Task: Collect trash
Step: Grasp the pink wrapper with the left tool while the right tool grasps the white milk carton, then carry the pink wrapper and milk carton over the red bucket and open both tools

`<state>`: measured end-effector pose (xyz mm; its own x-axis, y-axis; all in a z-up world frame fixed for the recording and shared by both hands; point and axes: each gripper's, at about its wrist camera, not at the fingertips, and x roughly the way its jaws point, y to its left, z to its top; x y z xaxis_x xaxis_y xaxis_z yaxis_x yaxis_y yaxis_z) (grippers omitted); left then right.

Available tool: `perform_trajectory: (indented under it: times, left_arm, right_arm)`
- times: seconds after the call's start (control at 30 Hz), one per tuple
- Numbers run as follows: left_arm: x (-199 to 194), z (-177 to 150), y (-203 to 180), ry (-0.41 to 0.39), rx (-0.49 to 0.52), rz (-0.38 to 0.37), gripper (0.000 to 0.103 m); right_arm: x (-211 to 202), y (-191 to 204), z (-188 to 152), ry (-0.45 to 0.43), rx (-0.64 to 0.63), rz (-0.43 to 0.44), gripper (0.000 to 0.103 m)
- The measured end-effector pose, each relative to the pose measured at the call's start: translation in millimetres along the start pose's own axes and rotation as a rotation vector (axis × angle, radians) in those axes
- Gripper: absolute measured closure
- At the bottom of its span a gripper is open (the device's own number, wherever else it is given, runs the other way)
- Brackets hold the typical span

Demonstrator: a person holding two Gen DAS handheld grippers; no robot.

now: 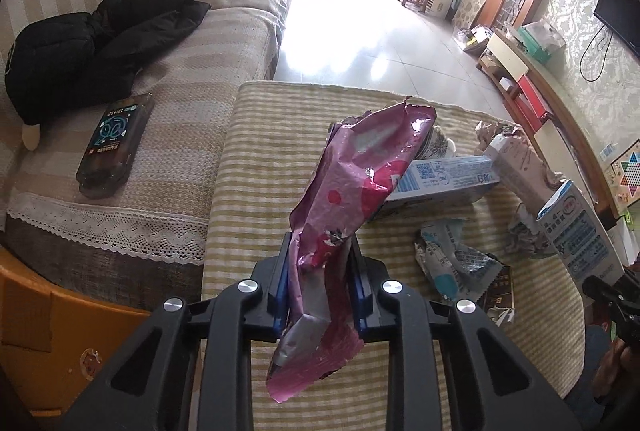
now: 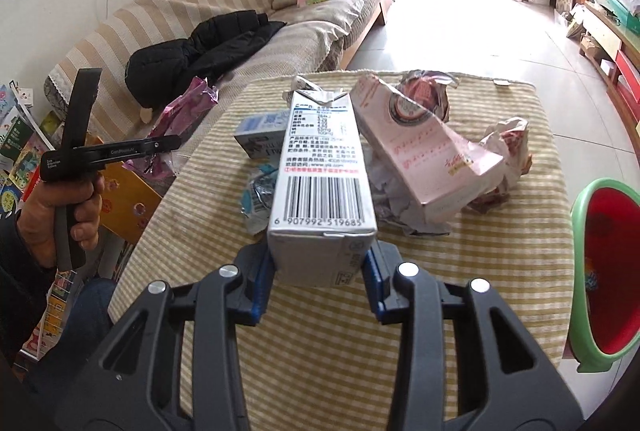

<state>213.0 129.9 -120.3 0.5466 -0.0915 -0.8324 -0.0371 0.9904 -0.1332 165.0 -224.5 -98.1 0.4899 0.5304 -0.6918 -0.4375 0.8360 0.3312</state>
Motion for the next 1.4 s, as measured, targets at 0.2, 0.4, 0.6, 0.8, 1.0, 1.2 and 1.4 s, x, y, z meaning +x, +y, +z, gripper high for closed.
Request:
perform_trajectory:
  times: [0.2, 0.4, 0.6, 0.8, 1.0, 1.2, 1.4]
  left_arm:
    - [-28.4, 2.7, -25.8, -0.027, 0.041, -0.049, 0.081]
    - [-46.5, 2.9, -58.9, -0.037, 0.083, -0.088, 0.081]
    - [-57.7, 2.5, -99.6, -0.044, 0.139, -0.124, 0.081]
    - [-61.5, 5.5, -147.0, -0.04, 0.194, -0.182, 0.081]
    - [-58.1, 13.3, -203.7, -0.042, 0.26, -0.255, 0.081]
    - [-46.3, 16.8, -270.6, -0.021, 0.318, -0.355, 0.081]
    - [-35.3, 17.0, -336.3, 0.009, 0.373, -0.443, 0.081]
  right_arm:
    - [-23.4, 0.0, 2.4, -0.043, 0.014, -0.005, 0.065]
    - [-50.5, -5.1, 3.3, -0.096, 0.042, -0.003, 0.066]
    - [-79.0, -26.5, -3.7, -0.143, 0.083, -0.027, 0.066]
    - [-105.6, -62.5, -13.2, -0.188, 0.158, -0.08, 0.066]
    - [-134.5, -107.1, -20.7, -0.237, 0.237, -0.149, 0.066]
    - [-163.0, -143.2, -30.8, -0.286, 0.297, -0.218, 0.066]
    - [-185.8, -184.7, -47.5, -0.326, 0.385, -0.265, 0.066]
